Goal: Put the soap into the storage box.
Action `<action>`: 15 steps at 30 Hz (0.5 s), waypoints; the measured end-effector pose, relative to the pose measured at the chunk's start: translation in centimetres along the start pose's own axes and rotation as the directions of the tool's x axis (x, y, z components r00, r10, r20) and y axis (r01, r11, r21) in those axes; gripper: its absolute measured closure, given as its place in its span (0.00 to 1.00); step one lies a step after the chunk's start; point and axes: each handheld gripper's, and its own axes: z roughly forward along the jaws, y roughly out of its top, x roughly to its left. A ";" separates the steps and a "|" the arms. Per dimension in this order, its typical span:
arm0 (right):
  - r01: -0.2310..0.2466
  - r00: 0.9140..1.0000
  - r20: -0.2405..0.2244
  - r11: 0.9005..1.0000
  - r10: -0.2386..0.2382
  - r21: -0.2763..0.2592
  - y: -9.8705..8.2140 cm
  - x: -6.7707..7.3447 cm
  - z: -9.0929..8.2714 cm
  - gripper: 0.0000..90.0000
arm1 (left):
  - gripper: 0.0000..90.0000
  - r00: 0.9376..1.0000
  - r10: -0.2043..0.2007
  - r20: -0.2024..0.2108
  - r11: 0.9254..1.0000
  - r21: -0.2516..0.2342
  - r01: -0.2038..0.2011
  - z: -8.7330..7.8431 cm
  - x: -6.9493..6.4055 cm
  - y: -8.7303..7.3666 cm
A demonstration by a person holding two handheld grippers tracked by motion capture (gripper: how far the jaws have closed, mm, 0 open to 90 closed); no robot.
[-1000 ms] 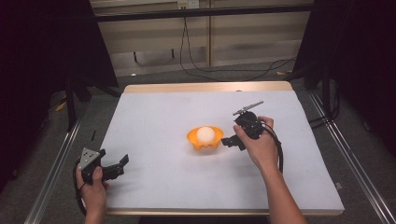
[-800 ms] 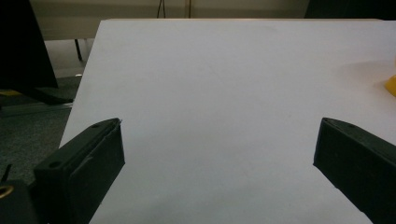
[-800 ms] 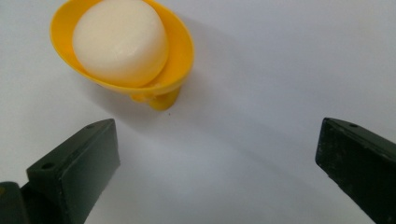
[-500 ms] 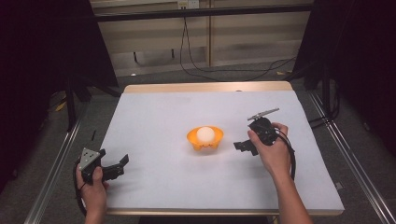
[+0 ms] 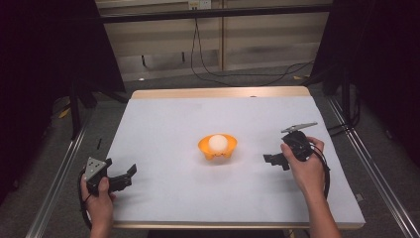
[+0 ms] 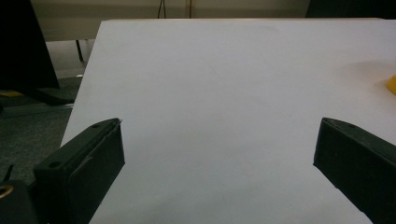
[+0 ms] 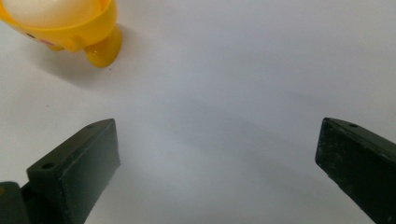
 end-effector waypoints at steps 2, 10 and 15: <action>0.002 1.000 0.006 1.000 -0.002 -0.011 -0.4 -0.4 -0.2 0.00 | 0.02 1.000 -0.001 0.000 1.000 0.001 0.001 0.0 0.0 0.0; -0.018 1.000 0.013 0.999 0.018 -0.033 -1.9 -1.7 -1.1 0.00 | 0.02 1.000 0.003 -0.006 1.000 0.000 -0.003 0.0 0.0 0.0; -0.039 0.999 0.024 0.998 0.040 -0.057 -3.1 -2.7 -1.9 0.00 | 0.02 1.000 0.001 -0.007 1.000 -0.002 -0.001 0.0 0.0 0.0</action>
